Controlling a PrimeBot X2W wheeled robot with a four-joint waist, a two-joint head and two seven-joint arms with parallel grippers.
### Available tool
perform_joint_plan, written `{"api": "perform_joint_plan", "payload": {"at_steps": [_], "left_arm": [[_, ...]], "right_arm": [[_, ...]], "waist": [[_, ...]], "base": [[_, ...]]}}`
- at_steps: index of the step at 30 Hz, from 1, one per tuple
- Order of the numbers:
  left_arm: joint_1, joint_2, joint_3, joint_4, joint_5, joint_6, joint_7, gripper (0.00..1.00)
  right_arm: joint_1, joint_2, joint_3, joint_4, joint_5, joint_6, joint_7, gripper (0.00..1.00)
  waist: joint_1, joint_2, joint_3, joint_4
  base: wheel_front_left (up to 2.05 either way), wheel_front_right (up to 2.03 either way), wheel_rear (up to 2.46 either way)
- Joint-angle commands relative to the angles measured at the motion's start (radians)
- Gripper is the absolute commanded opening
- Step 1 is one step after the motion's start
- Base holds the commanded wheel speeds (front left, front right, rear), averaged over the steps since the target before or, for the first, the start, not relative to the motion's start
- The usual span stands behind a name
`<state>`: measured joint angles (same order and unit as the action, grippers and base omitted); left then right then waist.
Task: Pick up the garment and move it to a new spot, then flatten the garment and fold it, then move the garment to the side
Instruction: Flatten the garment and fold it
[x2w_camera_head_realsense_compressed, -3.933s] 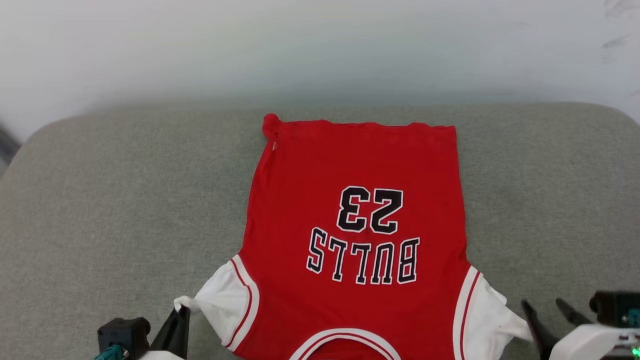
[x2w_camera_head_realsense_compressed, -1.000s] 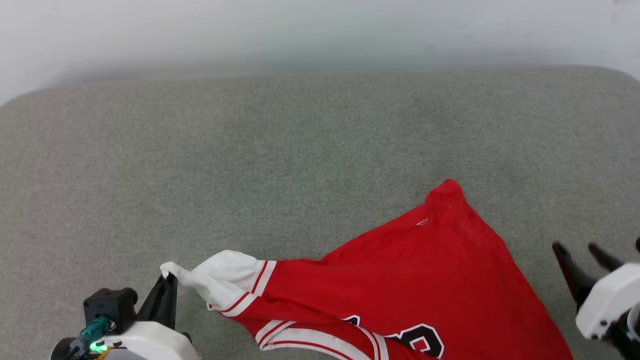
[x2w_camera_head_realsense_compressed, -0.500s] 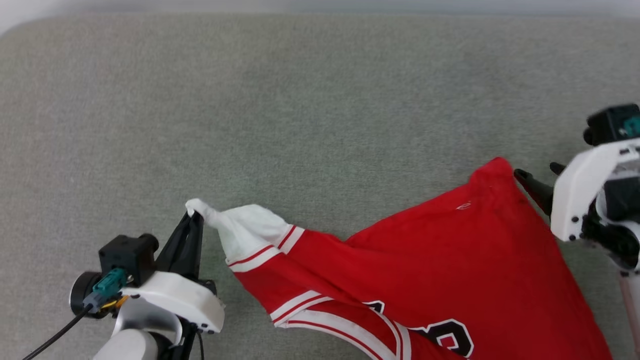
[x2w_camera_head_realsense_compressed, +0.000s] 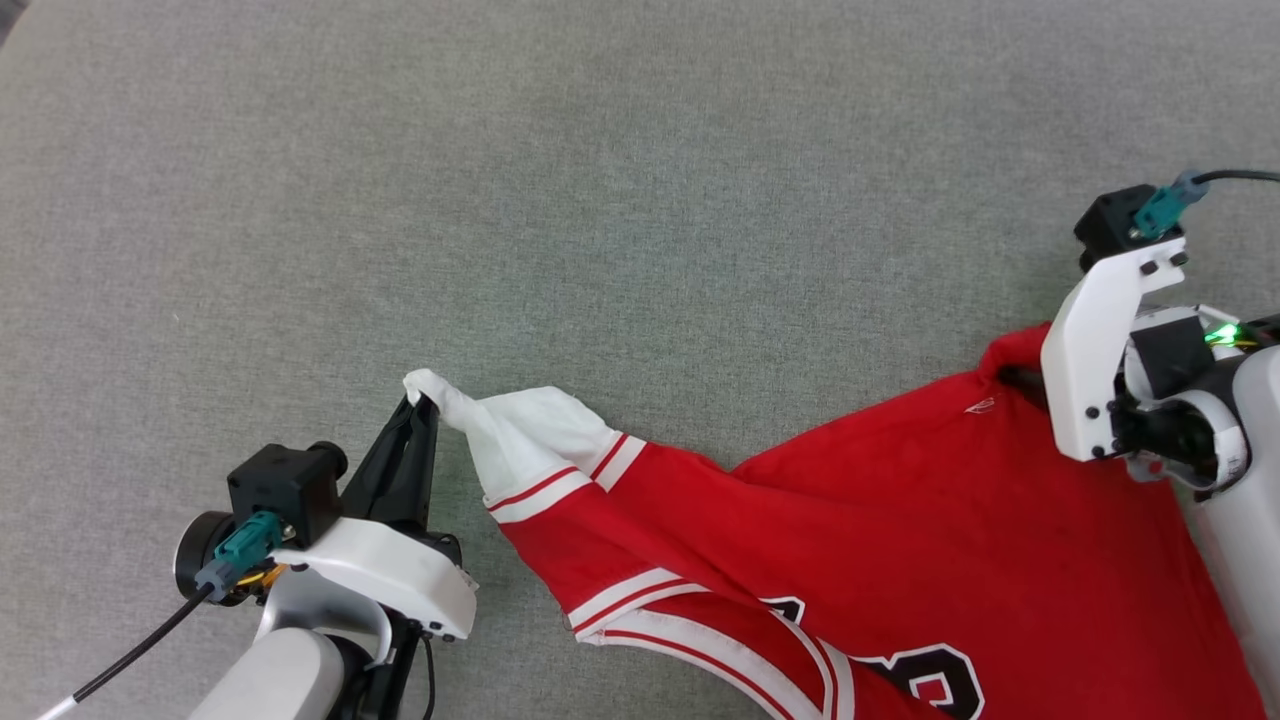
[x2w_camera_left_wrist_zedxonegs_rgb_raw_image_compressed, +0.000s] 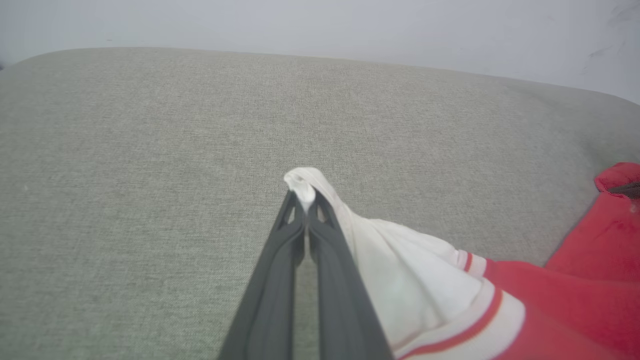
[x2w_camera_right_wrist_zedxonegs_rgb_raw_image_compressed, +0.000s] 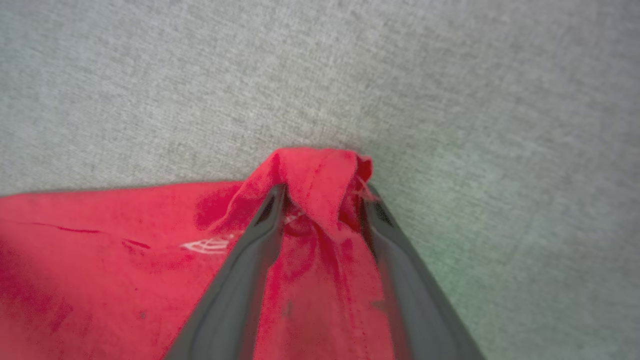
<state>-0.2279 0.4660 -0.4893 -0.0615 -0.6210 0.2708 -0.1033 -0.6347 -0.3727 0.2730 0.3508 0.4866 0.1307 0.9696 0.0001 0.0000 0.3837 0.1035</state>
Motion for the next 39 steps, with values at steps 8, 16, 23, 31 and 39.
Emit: {"api": "perform_joint_plan", "payload": {"at_steps": [8, 16, 23, 31, 39], "left_arm": [[-0.050, 0.030, 0.025, 0.047, -0.011, -0.029, -0.007, 0.00], [-0.241, 0.065, 0.061, 0.152, -0.014, -0.083, 0.024, 0.00], [-0.498, 0.054, 0.089, 0.312, -0.037, -0.149, 0.065, 0.00], [-0.839, 0.016, 0.085, 0.475, 0.020, -0.196, 0.034, 0.00], [-1.229, 0.004, 0.091, 0.598, 0.092, -0.233, -0.035, 0.00]], "right_arm": [[-0.037, 0.008, 0.029, 0.050, -0.013, 0.000, -0.131, 0.00], [-0.133, 0.068, -0.013, 0.126, -0.074, 0.000, -0.307, 0.00], [-0.296, 0.120, -0.059, 0.218, -0.106, 0.000, -0.461, 0.00], [-0.519, 0.123, -0.115, 0.262, -0.143, 0.000, -0.597, 0.00], [-0.786, 0.125, -0.172, 0.266, -0.182, 0.000, -0.715, 0.00]], "waist": [[-0.0001, 0.0000, -0.094, -0.045], [-0.0001, 0.0000, -0.171, -0.123], [-0.0001, 0.0000, -0.170, -0.169], [-0.0001, 0.0000, -0.084, -0.182], [-0.0001, 0.0000, 0.059, -0.190]], "base": [[0.00, 0.00, 0.00], [0.00, 0.00, 0.00], [0.00, 0.00, 0.00], [0.00, 0.00, 0.00], [0.00, 0.00, 0.00]]}}
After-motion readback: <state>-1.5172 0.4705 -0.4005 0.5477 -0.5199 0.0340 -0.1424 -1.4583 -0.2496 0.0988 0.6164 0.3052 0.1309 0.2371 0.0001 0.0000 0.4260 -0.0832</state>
